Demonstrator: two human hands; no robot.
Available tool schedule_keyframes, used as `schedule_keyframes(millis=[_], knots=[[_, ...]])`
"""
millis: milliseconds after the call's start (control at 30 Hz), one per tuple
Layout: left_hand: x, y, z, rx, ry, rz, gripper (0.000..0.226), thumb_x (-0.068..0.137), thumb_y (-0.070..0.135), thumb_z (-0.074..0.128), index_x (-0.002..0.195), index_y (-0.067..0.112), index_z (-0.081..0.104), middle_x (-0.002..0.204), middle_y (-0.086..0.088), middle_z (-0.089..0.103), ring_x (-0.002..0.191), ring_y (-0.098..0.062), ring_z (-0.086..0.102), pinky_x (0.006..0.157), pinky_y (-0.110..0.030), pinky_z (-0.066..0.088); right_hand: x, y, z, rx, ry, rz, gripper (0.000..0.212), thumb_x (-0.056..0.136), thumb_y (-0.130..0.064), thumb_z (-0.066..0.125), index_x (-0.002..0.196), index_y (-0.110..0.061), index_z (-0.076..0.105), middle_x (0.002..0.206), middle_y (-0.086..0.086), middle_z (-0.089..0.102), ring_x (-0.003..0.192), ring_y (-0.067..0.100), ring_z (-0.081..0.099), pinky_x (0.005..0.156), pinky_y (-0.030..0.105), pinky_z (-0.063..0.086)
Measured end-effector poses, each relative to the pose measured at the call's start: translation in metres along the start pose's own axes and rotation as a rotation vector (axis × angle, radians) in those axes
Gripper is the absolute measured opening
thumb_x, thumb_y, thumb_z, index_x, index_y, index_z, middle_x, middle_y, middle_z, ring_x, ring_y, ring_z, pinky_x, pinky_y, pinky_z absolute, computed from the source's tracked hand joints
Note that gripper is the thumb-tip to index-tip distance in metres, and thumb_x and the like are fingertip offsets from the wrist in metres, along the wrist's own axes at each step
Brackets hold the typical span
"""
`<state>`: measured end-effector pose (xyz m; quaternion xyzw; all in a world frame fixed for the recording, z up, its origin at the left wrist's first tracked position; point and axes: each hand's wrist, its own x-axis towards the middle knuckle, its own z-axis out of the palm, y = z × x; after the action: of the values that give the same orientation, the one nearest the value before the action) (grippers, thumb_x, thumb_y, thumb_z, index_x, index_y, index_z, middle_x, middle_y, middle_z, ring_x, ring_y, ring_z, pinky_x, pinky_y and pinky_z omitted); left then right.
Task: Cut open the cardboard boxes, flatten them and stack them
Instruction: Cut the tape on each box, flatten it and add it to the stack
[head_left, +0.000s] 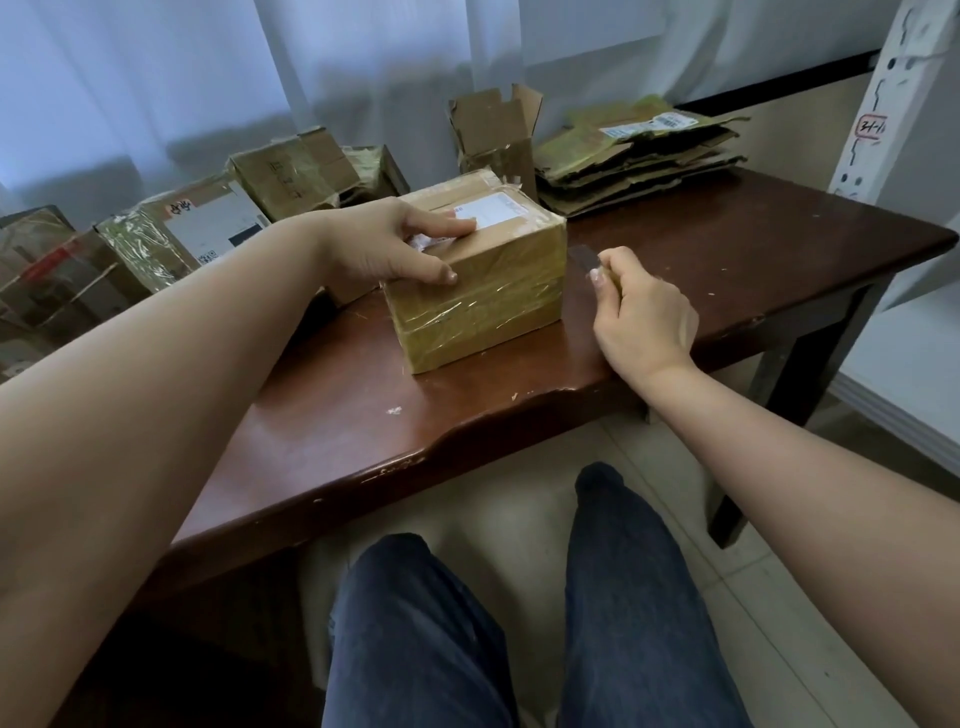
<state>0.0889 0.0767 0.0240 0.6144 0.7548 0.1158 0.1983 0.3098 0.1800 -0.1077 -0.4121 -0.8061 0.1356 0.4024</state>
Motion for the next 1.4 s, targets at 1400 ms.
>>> schedule_keyframes(millis=[1400], knots=[[0.005,0.024,0.026,0.167,0.176,0.157,0.064,0.083,0.04,0.072,0.141,0.032,0.047,0.141,0.008,0.049,0.134,-0.015,0.041,0.106,-0.022,0.03,-0.002,0.002,-0.028,0.006,-0.067,0.135,0.019,0.1,-0.028,0.039,0.115,-0.022,0.048,0.097,0.003,0.068,0.092,0.032,0.062,0.073,0.038,0.044]])
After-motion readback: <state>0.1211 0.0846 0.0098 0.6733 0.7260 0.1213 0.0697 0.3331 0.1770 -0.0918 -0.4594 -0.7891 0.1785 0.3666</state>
